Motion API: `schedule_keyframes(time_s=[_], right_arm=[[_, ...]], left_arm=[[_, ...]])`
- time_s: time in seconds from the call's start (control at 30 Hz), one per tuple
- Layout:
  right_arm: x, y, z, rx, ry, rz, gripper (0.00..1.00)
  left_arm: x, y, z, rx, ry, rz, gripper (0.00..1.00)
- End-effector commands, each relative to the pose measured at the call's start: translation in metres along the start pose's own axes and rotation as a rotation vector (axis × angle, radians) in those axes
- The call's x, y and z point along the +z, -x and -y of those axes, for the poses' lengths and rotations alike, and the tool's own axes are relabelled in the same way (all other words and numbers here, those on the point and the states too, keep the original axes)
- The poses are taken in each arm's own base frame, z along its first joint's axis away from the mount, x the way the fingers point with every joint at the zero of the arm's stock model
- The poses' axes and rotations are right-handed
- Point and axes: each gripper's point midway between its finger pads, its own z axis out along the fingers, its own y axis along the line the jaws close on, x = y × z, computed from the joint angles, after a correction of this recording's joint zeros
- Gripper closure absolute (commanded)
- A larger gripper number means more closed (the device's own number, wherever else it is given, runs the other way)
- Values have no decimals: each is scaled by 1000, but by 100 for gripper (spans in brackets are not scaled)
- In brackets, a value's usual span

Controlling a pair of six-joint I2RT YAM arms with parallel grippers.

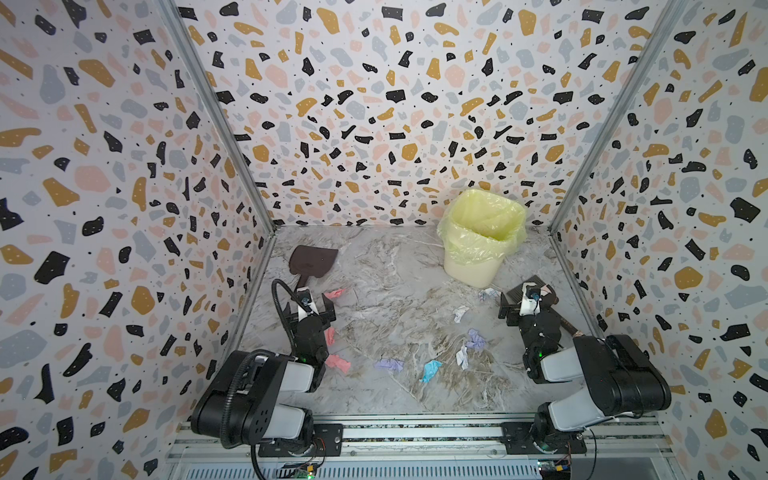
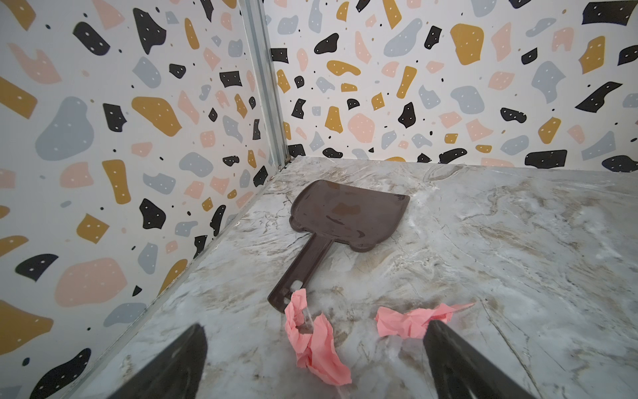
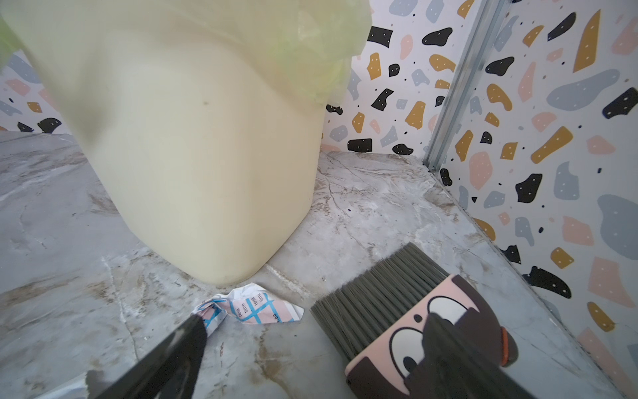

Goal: Sweep away the paper scraps from the table

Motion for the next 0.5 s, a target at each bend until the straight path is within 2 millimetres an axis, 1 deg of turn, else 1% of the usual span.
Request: schedule_keyframes(time_s=[0.0, 0.23, 0.3, 0.37, 0.47], right_arm=[[2, 12, 1, 12, -8, 39, 1], [0, 14, 2, 11, -14, 47, 1], [-2, 18, 4, 8, -32, 30, 1], [-3, 26, 9, 15, -65, 5, 1], [-6, 46, 21, 72, -126, -41, 1]], left_arm=[[1, 10, -2, -23, 7, 37, 1], [-1, 13, -4, -27, 12, 48, 0], [2, 24, -4, -31, 23, 56, 0], [8, 30, 0, -1, 16, -5, 0], [8, 52, 4, 9, -6, -6, 0]])
